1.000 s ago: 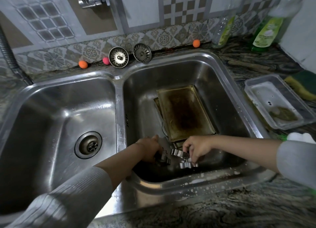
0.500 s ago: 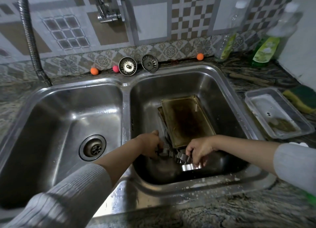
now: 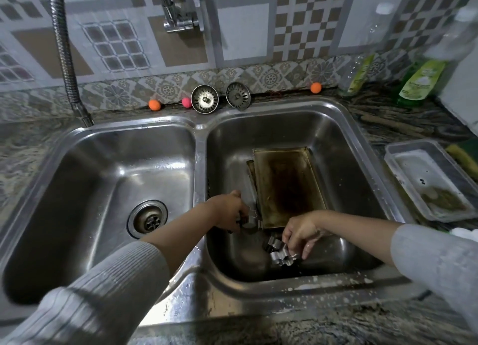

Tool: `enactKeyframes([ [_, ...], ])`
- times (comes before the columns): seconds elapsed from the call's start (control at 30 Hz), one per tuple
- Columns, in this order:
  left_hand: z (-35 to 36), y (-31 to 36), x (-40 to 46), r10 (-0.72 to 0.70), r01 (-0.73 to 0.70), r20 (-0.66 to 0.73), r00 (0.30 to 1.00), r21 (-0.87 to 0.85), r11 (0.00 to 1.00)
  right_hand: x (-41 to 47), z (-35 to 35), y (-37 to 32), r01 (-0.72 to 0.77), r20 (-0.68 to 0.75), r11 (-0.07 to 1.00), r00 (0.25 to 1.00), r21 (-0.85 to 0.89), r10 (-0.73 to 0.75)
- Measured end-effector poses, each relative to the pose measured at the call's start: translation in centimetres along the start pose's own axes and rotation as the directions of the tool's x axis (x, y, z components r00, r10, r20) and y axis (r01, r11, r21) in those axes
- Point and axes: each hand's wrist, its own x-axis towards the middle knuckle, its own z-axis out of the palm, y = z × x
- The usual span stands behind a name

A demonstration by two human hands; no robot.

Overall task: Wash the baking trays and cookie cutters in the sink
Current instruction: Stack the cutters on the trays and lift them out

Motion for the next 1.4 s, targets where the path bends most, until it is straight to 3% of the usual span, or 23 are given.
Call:
enactKeyframes([
  [0.2, 0.3, 0.3, 0.2, 0.023, -0.023, -0.006, 1.0, -0.025, 0.999, 0.6, 1.9, 1.5, 0.138, -0.18, 0.938, 0.963, -0.317, -0.203],
  [0.33, 0.4, 0.4, 0.4, 0.031, -0.031, -0.014, 0.999, -0.024, 0.999, 0.7, 2.8, 2.3, 0.174, -0.217, 0.92, 0.941, -0.352, -0.261],
  [0.57, 0.4, 0.4, 0.4, 0.049, -0.05, -0.029, 0.998, -0.025, 0.998, 0.9, 3.0, 1.3, 0.204, -0.155, 0.87, 0.941, -0.449, -0.301],
  [0.77, 0.3, 0.1, 0.2, 0.037, -0.039, -0.043, 0.998, -0.056, 0.998, 0.6, 2.4, 0.2, 0.187, -0.032, 0.854, 0.972, -0.485, -0.231],
  [0.97, 0.2, 0.0, 0.4, 0.025, -0.03, -0.067, 0.997, -0.067, 0.997, -0.1, 1.5, -1.4, 0.194, -0.038, 0.885, 0.972, -0.423, -0.231],
  [1.2, 0.5, -0.2, 0.7, -0.018, -0.004, -0.18, 0.983, -0.117, 0.993, -3.1, 0.0, -0.4, 0.294, -0.229, 0.916, 0.905, -0.274, -0.359],
  [1.4, -0.9, 0.1, 2.3, -0.098, 0.035, -0.288, 0.952, -0.217, 0.975, -5.3, -2.6, 1.1, 0.314, -0.451, 0.931, 0.814, -0.189, -0.366],
])
